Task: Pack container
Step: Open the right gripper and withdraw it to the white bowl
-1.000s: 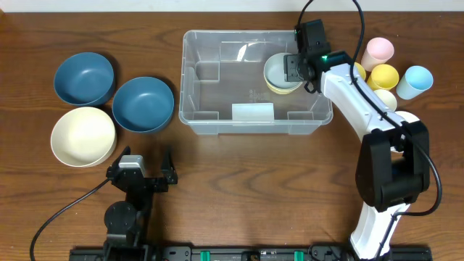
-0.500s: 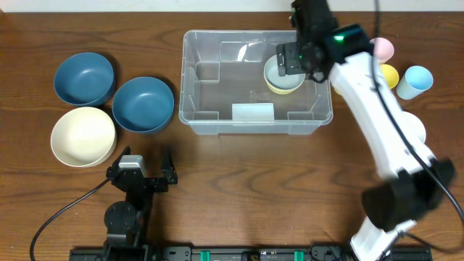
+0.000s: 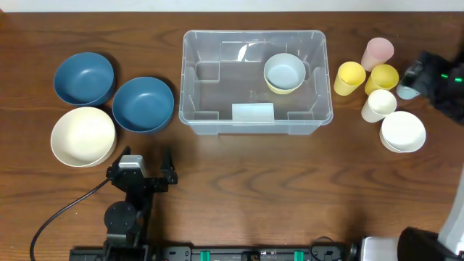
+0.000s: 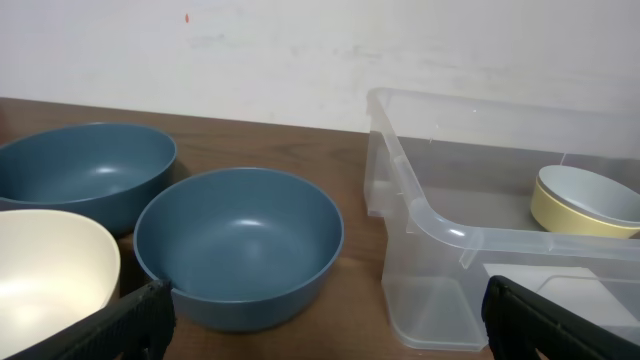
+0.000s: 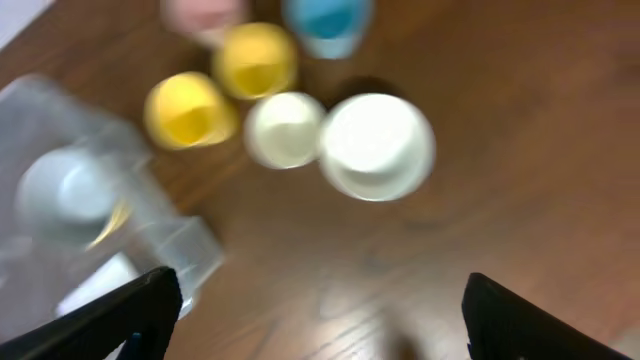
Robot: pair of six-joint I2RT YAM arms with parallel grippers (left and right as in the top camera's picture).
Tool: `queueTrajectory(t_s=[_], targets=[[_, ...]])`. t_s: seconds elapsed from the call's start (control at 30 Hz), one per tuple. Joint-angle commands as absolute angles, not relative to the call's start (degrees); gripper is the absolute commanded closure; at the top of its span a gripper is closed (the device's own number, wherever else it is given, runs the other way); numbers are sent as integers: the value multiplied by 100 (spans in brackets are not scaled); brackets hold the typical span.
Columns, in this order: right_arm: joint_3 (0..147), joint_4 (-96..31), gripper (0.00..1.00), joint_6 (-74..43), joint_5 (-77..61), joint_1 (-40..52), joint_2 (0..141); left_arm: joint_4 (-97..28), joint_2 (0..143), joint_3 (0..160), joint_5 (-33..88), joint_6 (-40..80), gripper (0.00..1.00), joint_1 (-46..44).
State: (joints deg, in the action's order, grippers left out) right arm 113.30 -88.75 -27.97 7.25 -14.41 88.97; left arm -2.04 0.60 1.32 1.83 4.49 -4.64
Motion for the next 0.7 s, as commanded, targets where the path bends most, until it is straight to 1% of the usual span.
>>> queueTrajectory(t_s=[0.0, 0.13, 0.27, 0.37, 0.47, 0.67], targets=[[11037, -8892, 8, -3131, 705, -2246, 8886, -405, 30, 23, 152, 416, 2, -440], [10307, -8501, 7, -3170, 489, -3107, 8888, -405, 30, 23, 152, 416, 2, -440], [9201, -7664, 8, -3170, -246, -3664, 8917, -405, 30, 23, 152, 416, 2, -440], [8355, -6783, 10, -3170, -598, -3750, 8927, -405, 30, 23, 152, 416, 2, -440], [7747, -6080, 11, -3188, -646, -3699, 8971, -405, 30, 23, 152, 416, 2, -440], [7091, -5465, 13, -3234, -622, -3669, 9356, -405, 30, 23, 152, 416, 2, -440]])
